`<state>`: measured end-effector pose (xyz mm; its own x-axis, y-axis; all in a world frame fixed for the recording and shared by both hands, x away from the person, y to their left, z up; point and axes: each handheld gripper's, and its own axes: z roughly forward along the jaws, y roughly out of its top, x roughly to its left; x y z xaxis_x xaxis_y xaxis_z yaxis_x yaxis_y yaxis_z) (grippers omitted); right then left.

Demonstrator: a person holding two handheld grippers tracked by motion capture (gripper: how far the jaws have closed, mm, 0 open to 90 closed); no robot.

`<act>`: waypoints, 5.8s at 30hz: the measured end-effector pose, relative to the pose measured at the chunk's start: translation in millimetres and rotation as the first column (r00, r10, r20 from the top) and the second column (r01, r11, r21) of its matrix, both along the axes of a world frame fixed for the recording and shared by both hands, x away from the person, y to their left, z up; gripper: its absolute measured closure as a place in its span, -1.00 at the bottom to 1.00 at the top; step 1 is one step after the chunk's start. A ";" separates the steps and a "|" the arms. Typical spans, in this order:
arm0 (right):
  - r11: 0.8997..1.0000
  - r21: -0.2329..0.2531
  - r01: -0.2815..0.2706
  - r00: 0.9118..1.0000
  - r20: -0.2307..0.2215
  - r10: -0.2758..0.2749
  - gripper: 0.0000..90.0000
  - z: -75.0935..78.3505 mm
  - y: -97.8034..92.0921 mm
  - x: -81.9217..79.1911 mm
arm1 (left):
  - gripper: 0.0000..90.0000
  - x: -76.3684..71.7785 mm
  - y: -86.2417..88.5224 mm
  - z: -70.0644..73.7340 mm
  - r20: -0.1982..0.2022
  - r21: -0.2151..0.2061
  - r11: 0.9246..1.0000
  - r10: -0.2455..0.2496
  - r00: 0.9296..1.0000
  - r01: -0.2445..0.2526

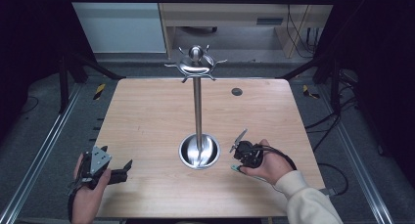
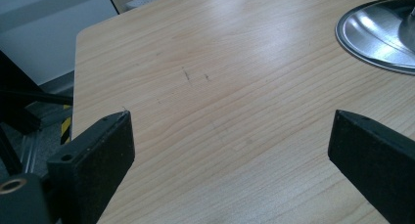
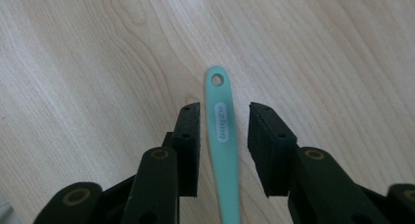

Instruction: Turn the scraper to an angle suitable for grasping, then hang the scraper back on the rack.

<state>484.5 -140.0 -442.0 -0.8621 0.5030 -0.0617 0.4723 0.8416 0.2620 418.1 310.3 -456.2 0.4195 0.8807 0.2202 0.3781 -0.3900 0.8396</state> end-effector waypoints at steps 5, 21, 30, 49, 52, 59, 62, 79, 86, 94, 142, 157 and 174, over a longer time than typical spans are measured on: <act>1.000 -0.002 0.006 1.000 -0.025 -0.006 0.42 -8.9 -2.1 3.0 | -0.93 1.5 -1.0 -0.9 -0.004 0.001 1.000 -0.004 1.000 0.004; 1.000 -0.022 0.013 0.997 -0.072 -0.014 0.50 -22.5 -5.7 8.6 | -0.93 1.2 -1.6 -1.0 -0.007 0.003 1.000 -0.010 1.000 0.010; 1.000 -0.016 0.007 0.996 -0.086 -0.009 0.59 -24.6 -5.3 9.1 | -0.93 1.0 -1.9 -1.0 -0.007 0.005 1.000 -0.013 1.000 0.013; 1.000 -0.010 0.012 0.998 -0.062 -0.013 0.65 -15.6 -8.4 6.2 | -0.93 1.0 -1.6 -1.8 -0.011 0.001 1.000 -0.012 1.000 0.012; 1.000 0.003 0.018 0.999 -0.049 -0.018 0.65 -7.5 -12.2 6.0 | -0.93 0.3 -1.2 -1.8 -0.013 -0.003 1.000 -0.013 1.000 0.013; 0.998 0.042 0.035 0.999 0.000 -0.035 0.66 16.6 -19.3 1.3 | -0.93 -1.5 -1.9 -2.0 -0.012 -0.010 1.000 -0.013 1.000 0.013; 0.996 0.072 0.044 0.999 0.023 -0.045 0.66 28.2 -23.9 -0.8 | -0.93 -0.8 -1.7 -2.3 -0.015 -0.010 1.000 -0.013 1.000 0.013; 0.966 0.249 0.076 0.980 0.161 -0.119 0.66 91.5 -45.5 4.0 | -0.93 -1.2 -1.6 -2.8 -0.017 -0.012 1.000 -0.013 1.000 0.013; 0.950 0.305 0.067 0.973 0.192 -0.130 0.66 107.2 -46.2 5.0 | -0.93 -0.9 -1.8 -3.1 -0.018 -0.009 1.000 -0.014 1.000 0.013; 0.919 0.390 0.064 0.963 0.219 -0.160 0.66 128.4 -49.1 5.3 | -0.93 -0.9 -2.0 -3.2 -0.019 -0.008 1.000 -0.015 1.000 0.015; 0.714 0.698 -0.046 0.881 0.365 -0.300 0.65 200.5 -48.5 -11.7 | -0.93 -0.7 -3.0 -2.6 -0.017 -0.001 1.000 -0.018 1.000 0.018; 0.688 0.723 -0.063 0.870 0.377 -0.317 0.65 210.0 -42.5 -12.3 | -0.93 -0.8 -3.0 -2.5 -0.015 0.001 1.000 -0.019 1.000 0.019; 0.668 0.739 -0.083 0.866 0.385 -0.319 0.65 216.4 -36.1 -13.7 | -0.93 -0.7 -2.7 -2.3 -0.015 0.000 1.000 -0.020 1.000 0.020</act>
<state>470.8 -176.1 -225.6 -0.7579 0.6523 0.0059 0.2102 0.2356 0.9489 417.4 307.6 -458.5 0.4407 0.8720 0.2133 0.3829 -0.3975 0.8339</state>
